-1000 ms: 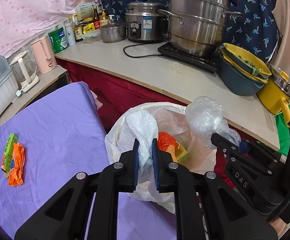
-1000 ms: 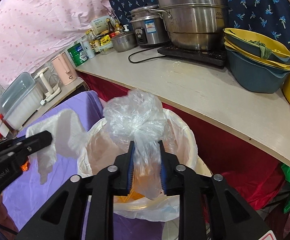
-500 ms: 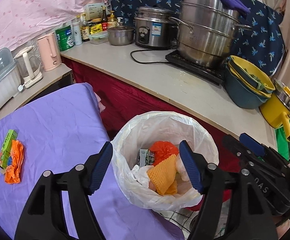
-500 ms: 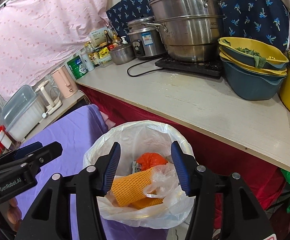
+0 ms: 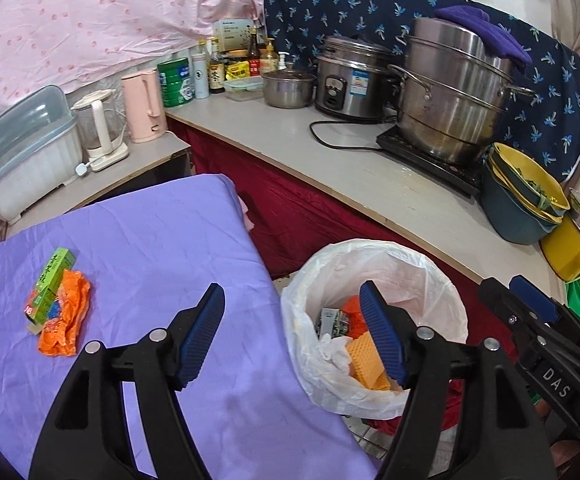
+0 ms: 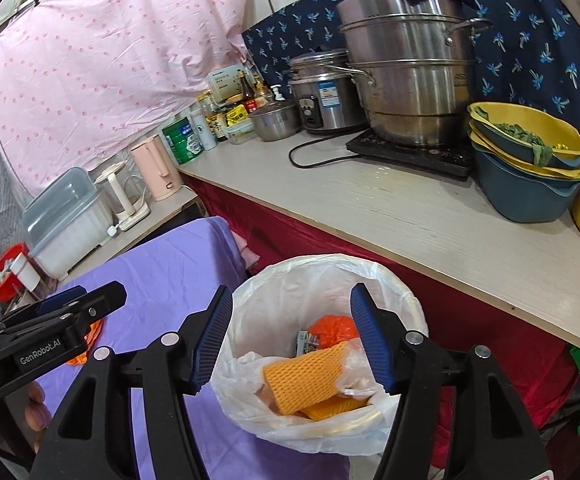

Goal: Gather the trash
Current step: 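Move both open tools back over the green box and orange wrapper, then grasp the green NB box with the left tool while the right tool grasps the orange wrapper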

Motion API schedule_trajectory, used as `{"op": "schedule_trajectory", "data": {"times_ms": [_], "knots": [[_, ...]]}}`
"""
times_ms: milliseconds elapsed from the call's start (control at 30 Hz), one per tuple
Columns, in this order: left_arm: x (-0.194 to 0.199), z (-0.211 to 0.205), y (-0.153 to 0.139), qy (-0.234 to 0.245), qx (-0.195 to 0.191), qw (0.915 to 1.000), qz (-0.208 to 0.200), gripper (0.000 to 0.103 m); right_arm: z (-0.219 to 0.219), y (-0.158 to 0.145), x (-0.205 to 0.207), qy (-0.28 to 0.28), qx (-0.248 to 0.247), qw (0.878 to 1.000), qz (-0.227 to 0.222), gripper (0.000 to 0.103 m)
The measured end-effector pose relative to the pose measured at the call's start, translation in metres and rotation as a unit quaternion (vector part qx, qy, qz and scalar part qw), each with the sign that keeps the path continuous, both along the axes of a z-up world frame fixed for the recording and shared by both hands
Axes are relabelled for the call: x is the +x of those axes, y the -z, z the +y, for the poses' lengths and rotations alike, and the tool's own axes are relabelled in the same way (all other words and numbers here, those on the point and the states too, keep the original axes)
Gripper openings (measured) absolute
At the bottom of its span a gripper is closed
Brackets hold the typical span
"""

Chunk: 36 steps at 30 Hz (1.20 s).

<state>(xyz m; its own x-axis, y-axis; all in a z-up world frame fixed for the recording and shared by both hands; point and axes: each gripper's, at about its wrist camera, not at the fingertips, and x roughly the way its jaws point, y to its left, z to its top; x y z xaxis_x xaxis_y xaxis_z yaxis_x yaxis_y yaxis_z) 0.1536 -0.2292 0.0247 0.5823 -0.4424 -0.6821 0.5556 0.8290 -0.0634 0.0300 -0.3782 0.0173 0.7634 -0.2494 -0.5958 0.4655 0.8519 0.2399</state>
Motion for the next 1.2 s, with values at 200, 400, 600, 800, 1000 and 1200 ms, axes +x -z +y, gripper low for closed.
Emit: {"op": "schedule_trajectory", "data": {"times_ms": [200,400,600,800,1000,1200], "knots": [[0.007,0.027,-0.002,-0.023,-0.002,0.9997,-0.006,0.066,0.027,-0.003,0.013,-0.022,-0.009,1.0,0.001,0.064],[0.016,0.059,0.001,-0.049,-0.003,0.9988,-0.009,0.066,0.056,0.002,0.03,-0.047,-0.008,0.999,0.007,0.065],[0.031,0.106,0.008,-0.089,-0.004,0.996,-0.004,0.071,0.094,0.011,0.054,-0.08,-0.004,0.997,0.017,0.065],[0.051,0.159,0.02,-0.134,0.005,0.991,0.001,0.072,0.139,0.022,0.08,-0.118,0.004,0.993,0.028,0.066],[0.068,0.21,0.031,-0.177,0.015,0.984,0.011,0.072,0.187,0.037,0.109,-0.161,0.013,0.986,0.047,0.066],[0.084,0.265,0.047,-0.222,0.029,0.9744,0.02,0.072,0.235,0.056,0.143,-0.203,0.023,0.977,0.068,0.066]]}}
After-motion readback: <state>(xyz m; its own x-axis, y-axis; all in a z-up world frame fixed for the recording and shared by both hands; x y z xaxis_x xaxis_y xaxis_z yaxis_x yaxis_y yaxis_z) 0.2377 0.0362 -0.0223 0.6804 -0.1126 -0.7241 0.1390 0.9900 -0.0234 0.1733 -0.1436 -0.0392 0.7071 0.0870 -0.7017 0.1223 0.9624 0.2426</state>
